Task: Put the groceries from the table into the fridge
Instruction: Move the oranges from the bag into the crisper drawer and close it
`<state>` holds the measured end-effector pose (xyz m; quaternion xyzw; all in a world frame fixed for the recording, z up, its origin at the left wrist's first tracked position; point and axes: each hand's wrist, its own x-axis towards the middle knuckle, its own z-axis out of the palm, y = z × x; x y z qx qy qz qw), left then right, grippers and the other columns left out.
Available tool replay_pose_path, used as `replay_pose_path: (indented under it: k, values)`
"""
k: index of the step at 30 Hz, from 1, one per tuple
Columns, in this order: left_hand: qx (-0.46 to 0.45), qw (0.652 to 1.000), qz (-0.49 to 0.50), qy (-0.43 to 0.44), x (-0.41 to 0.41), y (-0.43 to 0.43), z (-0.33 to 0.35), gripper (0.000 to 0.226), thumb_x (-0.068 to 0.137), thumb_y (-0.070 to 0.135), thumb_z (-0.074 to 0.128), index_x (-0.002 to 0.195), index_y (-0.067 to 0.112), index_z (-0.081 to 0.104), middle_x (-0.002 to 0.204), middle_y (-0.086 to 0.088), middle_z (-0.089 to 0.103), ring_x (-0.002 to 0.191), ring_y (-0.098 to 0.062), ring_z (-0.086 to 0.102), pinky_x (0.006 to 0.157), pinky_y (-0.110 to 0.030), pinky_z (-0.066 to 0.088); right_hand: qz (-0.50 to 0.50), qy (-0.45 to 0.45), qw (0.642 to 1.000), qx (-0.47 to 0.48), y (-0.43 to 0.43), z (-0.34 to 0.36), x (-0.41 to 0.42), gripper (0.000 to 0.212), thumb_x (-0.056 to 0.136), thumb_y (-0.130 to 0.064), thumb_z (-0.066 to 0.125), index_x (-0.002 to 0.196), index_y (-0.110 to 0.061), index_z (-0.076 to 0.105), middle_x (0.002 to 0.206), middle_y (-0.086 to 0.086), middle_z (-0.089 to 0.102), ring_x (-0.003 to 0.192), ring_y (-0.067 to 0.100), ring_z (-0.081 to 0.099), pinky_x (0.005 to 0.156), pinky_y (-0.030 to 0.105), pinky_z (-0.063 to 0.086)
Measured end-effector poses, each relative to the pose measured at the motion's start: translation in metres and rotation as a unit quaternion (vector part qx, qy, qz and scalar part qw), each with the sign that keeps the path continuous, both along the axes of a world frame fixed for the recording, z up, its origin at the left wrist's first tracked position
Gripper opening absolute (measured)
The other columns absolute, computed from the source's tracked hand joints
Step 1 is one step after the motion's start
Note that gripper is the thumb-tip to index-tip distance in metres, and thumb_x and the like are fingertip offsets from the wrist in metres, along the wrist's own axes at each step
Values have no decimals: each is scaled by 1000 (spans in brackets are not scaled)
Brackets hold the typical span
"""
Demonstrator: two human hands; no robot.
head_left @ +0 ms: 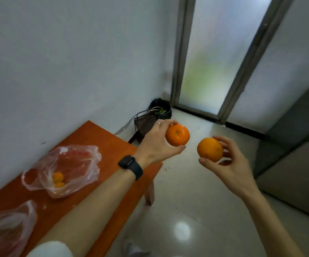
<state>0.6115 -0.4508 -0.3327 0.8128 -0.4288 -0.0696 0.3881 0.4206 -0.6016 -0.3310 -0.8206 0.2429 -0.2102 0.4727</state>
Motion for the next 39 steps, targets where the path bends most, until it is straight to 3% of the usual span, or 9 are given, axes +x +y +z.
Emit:
replay_pose_path:
  k: [4, 9, 13, 16, 19, 24, 29, 34, 39]
  values:
    - [-23, 989, -133, -52, -88, -108, 20, 77, 73, 57, 77, 138, 35, 42, 132, 5, 44, 113, -13, 50, 92, -33, 51, -130, -16, 991, -28, -55, 20, -119, 71, 71, -34, 88, 132, -41, 51, 126, -12, 52, 107, 7, 55, 79, 27, 49]
    - [-79, 955, -272, -86, -190, -221, 54, 75, 73, 55, 79, 136, 38, 43, 125, 7, 41, 108, -8, 48, 89, -21, 48, -289, -45, 952, -93, -104, 47, -242, 70, 69, -36, 89, 130, -43, 56, 121, -17, 58, 103, -4, 56, 76, 13, 43]
    - [-93, 925, -354, -100, -257, -290, 73, 77, 73, 60, 75, 139, 39, 40, 128, 3, 38, 111, -16, 49, 90, -34, 55, -362, -49, 922, -127, -139, 63, -319, 72, 69, -40, 88, 131, -50, 53, 118, -28, 53, 104, -3, 55, 82, 25, 51]
    - [-120, 905, -392, -110, -298, -339, 90, 77, 74, 59, 76, 139, 36, 42, 129, 3, 38, 112, -14, 48, 90, -23, 51, -397, -50, 904, -148, -171, 77, -364, 73, 69, -44, 87, 131, -54, 50, 121, -28, 52, 105, 2, 57, 86, 33, 55]
    - [-140, 892, -411, -124, -331, -391, 110, 78, 75, 58, 77, 141, 35, 41, 131, 2, 38, 111, -13, 46, 86, -12, 41, -428, -52, 885, -177, -213, 96, -394, 72, 68, -41, 89, 129, -53, 52, 122, -27, 54, 106, -4, 56, 86, 27, 53]
    - [-181, 883, -414, -125, -366, -492, 156, 77, 75, 56, 77, 140, 36, 43, 127, 6, 39, 109, -12, 48, 89, -22, 47, -429, -54, 876, -215, -310, 133, -424, 73, 68, -40, 90, 131, -47, 53, 122, -23, 55, 105, -5, 56, 83, 23, 52]
    - [-193, 889, -398, -119, -391, -597, 200, 73, 75, 55, 77, 138, 37, 44, 127, 6, 42, 108, -14, 53, 89, -29, 51, -425, -31, 868, -256, -413, 175, -444, 72, 69, -41, 88, 132, -45, 52, 119, -18, 58, 105, -7, 53, 79, 11, 40]
    - [-153, 913, -358, -125, -409, -698, 225, 69, 78, 53, 74, 138, 35, 43, 129, 2, 44, 106, -15, 50, 84, -27, 38, -406, -21, 873, -270, -513, 207, -456, 72, 71, -45, 86, 133, -45, 49, 123, -14, 56, 106, 5, 57, 86, 27, 51]
    - [-98, 935, -312, -135, -419, -784, 234, 69, 80, 55, 71, 138, 34, 40, 133, -5, 48, 113, -29, 56, 85, -33, 45, -386, 4, 876, -290, -601, 232, -458, 71, 77, -44, 83, 137, -40, 45, 122, -15, 52, 106, 7, 53, 87, 27, 46]
